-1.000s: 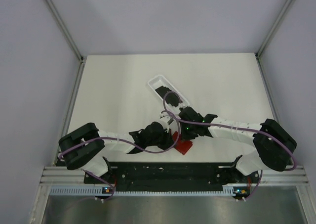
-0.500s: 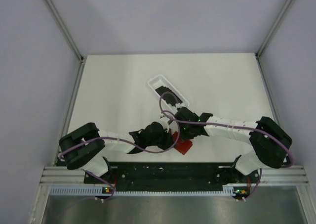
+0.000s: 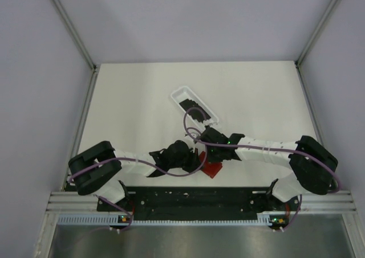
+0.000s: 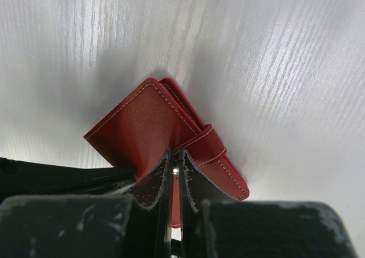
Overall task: Put the credit cards into the card holder
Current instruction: Close the card holder at the corner of the board.
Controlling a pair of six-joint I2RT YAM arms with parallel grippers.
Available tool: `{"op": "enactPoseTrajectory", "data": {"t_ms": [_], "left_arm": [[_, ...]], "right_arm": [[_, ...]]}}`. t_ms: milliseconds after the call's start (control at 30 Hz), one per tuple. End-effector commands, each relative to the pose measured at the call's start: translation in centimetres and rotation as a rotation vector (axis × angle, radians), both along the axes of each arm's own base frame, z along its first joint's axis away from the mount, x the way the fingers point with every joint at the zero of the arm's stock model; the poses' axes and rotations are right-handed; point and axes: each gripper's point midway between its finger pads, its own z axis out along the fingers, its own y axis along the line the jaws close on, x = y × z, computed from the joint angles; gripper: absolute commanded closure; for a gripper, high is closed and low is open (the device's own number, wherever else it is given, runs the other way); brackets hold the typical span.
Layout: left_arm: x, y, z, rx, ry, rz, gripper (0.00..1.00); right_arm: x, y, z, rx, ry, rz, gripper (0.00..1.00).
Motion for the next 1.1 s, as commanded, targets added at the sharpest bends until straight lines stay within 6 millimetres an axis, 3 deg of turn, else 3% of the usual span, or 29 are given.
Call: {"op": "enactPoseTrajectory", "data": {"t_ms": [0, 600, 1067], "left_arm": [[-0.1, 0.3, -0.8, 0.011, 0.004, 0.008, 1.0], [-0.2, 0.3, -0.7, 0.006, 0.005, 0.004, 1.0], [-0.1, 0.3, -0.8, 0.003, 0.007, 0.01, 1.0]], "right_arm": [[-4.9, -4.2, -6.5, -0.166, 0.175, -0.007, 0.99], [-6.5, -4.8, -7.9, -0.191, 0.218, -0.002, 0.99], [-8.3, -6.8, -8.7, -0.258, 0.269, -0.016, 0.99]]}}
